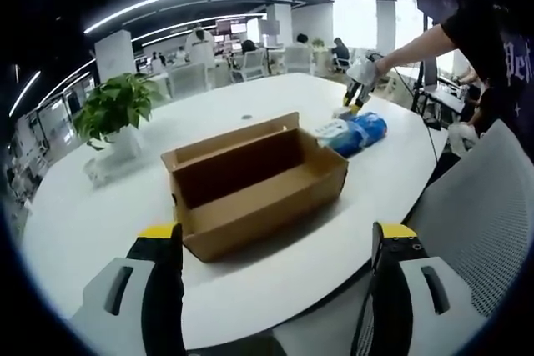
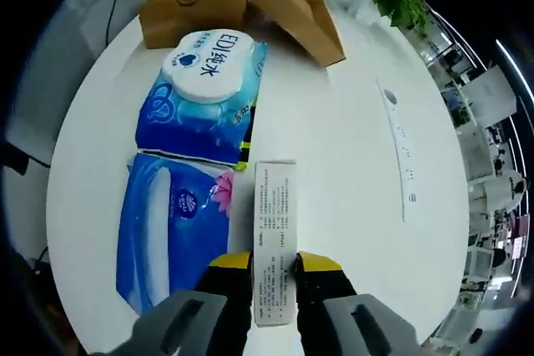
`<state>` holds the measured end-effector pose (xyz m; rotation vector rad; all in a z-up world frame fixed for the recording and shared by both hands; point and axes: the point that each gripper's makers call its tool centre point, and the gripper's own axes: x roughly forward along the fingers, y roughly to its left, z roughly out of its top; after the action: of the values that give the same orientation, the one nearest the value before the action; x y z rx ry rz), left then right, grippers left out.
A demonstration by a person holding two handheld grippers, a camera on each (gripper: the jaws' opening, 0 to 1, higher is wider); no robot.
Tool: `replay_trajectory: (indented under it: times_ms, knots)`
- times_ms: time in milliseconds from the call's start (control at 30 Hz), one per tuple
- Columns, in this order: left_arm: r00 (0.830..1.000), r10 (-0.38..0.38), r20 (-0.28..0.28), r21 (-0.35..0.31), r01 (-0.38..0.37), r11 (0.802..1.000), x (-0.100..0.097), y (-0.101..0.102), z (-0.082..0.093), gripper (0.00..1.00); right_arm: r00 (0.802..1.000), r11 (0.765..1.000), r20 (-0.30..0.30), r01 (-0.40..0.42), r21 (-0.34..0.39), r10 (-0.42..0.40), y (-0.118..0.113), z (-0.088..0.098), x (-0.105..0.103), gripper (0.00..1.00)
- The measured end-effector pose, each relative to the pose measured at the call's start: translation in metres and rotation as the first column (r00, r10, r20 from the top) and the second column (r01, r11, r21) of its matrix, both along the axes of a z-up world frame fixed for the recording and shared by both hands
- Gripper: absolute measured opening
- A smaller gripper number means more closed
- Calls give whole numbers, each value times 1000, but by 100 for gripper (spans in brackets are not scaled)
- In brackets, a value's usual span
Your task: Operate the shoe box by opening the lid, removing the specified soft item, and placing it in the target area until the item is outside and the box remains undamaged.
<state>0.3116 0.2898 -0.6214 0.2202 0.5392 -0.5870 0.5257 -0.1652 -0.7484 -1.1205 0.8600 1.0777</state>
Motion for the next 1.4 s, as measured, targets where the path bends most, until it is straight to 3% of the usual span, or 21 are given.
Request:
replay_trajectory:
  times_ms: [367, 667, 1033, 1400]
  knots:
    - [1000, -4, 0, 7, 4, 1000, -1, 0, -1, 93, 999, 999, -1, 32, -2, -32, -1, -1, 1, 17]
    - [1000, -8, 2, 5, 8, 1000, -2, -1, -1, 93, 996, 997, 14, 83, -1, -83, 1, 3, 3, 31]
    - [1000, -12, 9, -3, 12, 1000, -1, -1, 1, 94, 989, 991, 50, 135, 23, -136, 4, 22, 3, 40]
    - [999, -31, 19, -7, 31, 999, -3, -5, 2, 95, 972, 971, 70, 219, 91, -226, 9, 49, -17, 51]
